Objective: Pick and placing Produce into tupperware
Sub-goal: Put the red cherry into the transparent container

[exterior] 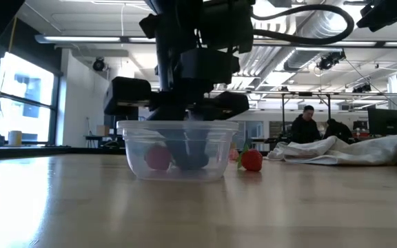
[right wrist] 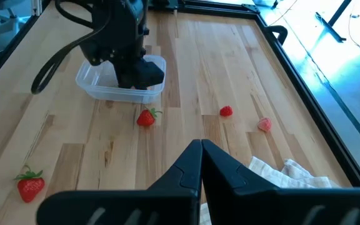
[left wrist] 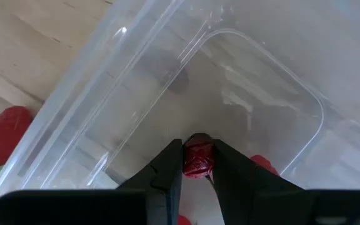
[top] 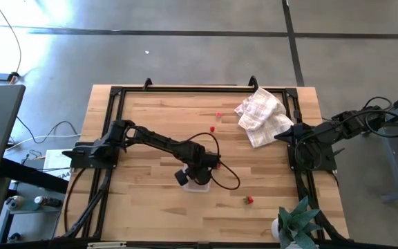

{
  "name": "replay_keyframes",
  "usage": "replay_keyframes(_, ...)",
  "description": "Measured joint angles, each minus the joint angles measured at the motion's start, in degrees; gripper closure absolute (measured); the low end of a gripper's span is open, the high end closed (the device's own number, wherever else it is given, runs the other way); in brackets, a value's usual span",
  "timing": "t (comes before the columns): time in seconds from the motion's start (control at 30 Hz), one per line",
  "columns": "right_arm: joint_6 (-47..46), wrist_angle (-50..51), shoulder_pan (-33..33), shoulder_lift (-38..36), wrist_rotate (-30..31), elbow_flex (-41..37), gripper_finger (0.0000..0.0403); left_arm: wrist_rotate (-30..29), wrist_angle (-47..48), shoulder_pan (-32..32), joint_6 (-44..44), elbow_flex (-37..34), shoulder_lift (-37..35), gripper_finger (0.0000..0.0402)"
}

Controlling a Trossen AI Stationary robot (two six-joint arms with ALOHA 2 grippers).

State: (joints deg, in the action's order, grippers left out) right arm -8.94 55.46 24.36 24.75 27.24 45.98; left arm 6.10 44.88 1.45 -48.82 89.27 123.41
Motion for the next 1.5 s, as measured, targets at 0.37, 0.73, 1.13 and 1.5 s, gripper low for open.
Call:
replay_keyframes(0.37,0.0,0.0,0.0,0.0,0.0,0.0,0.0402,-3.6,0.1,0.0,-1.1,0.9,0.2,0.0330)
replay_keyframes(0.73,0.0,0.0,0.0,0.0,0.0,0.0,0.0402,-4.4,1.5,0.0,-2.9,4.8,0.4,0.0330)
replay_keyframes(1.13,0.0,0.0,0.0,0.0,0.0,0.0,0.0402,-4.3,3.0,0.0,-3.9,5.0,1.6,0.0330)
replay_keyframes(1.5,0.0,0.0,0.0,0.0,0.0,0.0,0.0402,-4.6,3.3,0.0,-3.3,5.0,1.9,0.0293)
